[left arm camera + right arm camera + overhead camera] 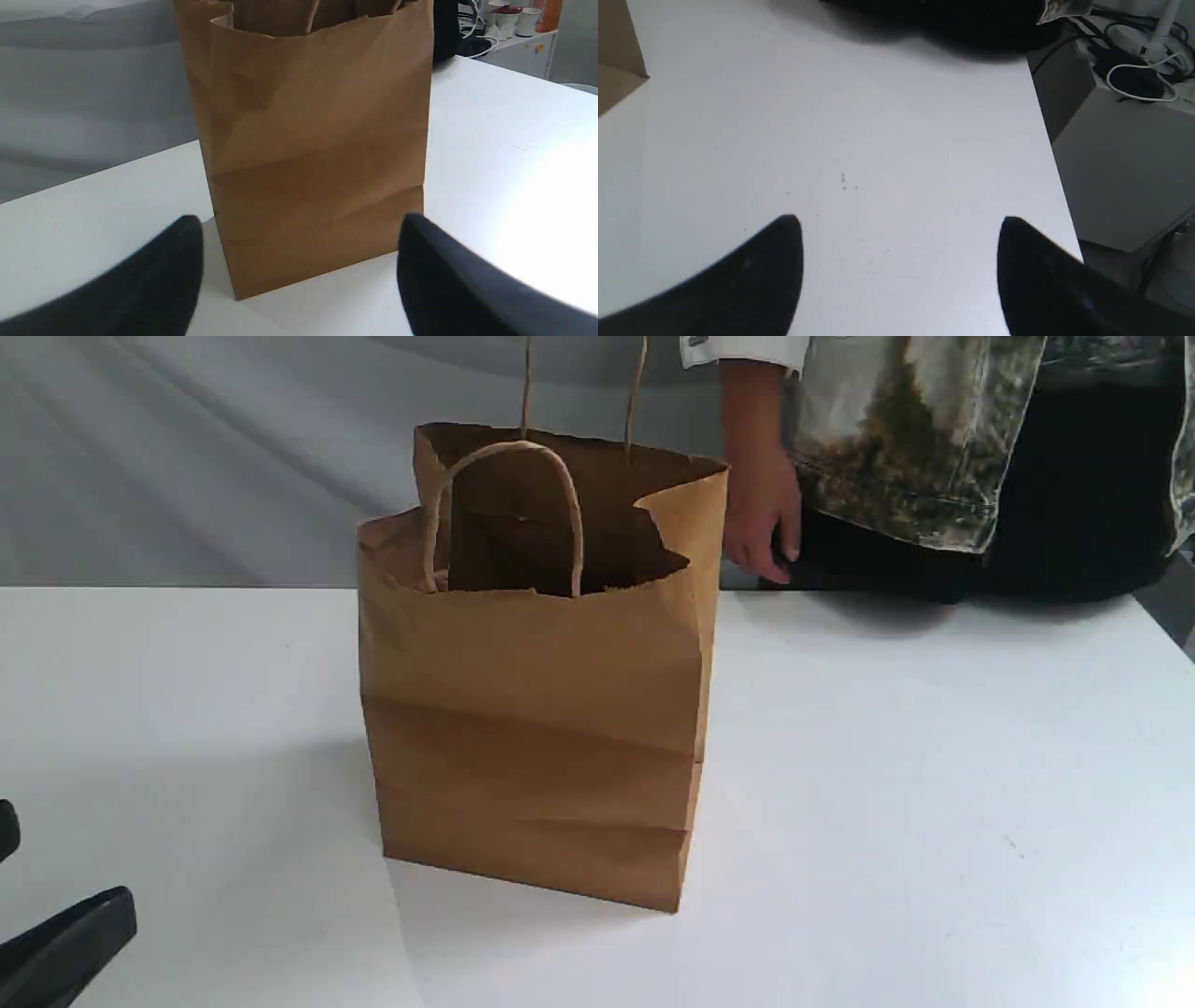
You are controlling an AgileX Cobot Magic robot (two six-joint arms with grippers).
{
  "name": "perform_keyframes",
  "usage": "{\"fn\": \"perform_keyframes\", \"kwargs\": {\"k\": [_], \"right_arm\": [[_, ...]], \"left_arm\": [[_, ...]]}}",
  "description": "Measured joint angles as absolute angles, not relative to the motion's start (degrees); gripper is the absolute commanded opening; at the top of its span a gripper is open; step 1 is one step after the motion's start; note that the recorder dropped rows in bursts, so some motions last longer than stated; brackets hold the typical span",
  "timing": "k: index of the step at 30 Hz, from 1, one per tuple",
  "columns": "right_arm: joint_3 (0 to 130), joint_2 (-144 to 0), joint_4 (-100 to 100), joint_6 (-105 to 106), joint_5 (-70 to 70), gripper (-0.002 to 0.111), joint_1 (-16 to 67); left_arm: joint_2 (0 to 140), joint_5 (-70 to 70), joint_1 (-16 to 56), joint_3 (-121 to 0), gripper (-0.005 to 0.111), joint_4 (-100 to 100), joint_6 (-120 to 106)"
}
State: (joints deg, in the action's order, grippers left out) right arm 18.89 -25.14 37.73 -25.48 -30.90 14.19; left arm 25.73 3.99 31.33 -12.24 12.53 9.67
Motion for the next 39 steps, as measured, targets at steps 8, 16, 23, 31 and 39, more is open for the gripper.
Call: {"fn": "perform_keyframes", "kwargs": {"k": [8, 16, 23, 31, 39], "right_arm": [[18.89, -25.14, 37.73, -25.48, -30.90, 0.059, 14.19], [18.89, -25.14, 37.73, -25.48, -30.88, 0.059, 14.19], [18.89, -25.14, 37.73, -25.48, -30.76, 0.059, 14.19], [18.89, -25.14, 37.73, -25.59, -30.66, 0.059, 14.19], [18.89, -25.14, 37.73, -25.59, -30.66, 0.059, 14.19]], "left_arm": [[25.73, 3.98, 31.33, -12.24, 0.061, 12.53, 9.67], [22.13, 4.16, 31.33, -12.24, 0.061, 18.05, 5.98], [15.44, 0.94, 29.18, -12.24, 0.061, 14.79, 7.21], [10.54, 7.35, 19.25, -9.29, 0.061, 6.86, 17.86], [4.40, 3.13, 10.76, -0.37, 0.061, 5.92, 30.54]]}}
